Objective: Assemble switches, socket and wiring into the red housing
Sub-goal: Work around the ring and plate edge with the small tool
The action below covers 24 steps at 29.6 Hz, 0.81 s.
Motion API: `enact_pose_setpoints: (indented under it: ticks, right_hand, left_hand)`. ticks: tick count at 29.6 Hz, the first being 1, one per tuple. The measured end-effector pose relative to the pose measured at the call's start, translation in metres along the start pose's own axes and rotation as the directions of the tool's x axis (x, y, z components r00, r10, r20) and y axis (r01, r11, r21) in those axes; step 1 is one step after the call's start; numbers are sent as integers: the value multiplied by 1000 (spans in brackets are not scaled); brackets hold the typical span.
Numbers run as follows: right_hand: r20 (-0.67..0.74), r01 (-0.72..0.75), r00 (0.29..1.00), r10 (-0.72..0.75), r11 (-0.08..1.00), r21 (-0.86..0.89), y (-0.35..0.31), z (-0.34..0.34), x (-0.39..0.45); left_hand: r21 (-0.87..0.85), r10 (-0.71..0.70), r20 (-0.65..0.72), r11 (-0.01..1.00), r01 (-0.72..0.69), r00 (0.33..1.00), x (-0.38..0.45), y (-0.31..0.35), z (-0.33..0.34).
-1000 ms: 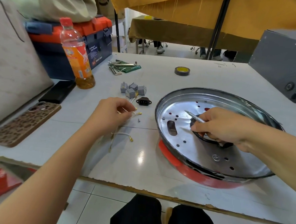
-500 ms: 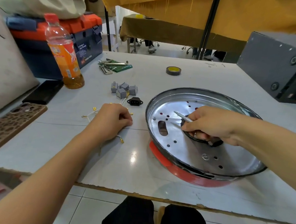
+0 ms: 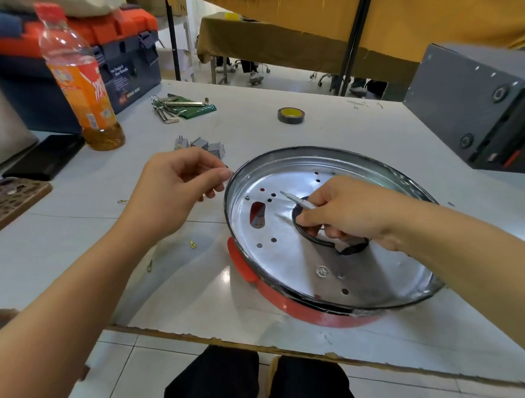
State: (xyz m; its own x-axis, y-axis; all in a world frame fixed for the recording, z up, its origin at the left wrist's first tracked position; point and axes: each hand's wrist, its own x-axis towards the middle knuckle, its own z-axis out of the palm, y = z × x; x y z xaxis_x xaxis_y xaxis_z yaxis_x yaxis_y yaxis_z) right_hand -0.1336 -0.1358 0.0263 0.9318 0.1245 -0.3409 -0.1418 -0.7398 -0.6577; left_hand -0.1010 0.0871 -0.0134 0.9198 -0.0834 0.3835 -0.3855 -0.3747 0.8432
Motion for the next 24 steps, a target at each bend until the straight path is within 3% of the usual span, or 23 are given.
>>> enact_pose_setpoints:
  ticks: [7,12,17,24]
  right_hand:
    - [188,26,982,-10,996,-82,5,-17,-12]
    - [151,10,989,2,997,-80,1,-7,-9]
    - [40,33,999,-32,999,-28,-1,9,-5]
    - [-21,38,999,-37,999,38,-2,16,-3]
  left_hand:
    - [78,9,13,997,-10,1000,-4,6,5]
    - [106,-14,-75,994,21,997,-2,6,13]
    - [282,88,-127,958,-50,988,5,13,16]
    - [252,136,95,955,-156,986,1,28,13]
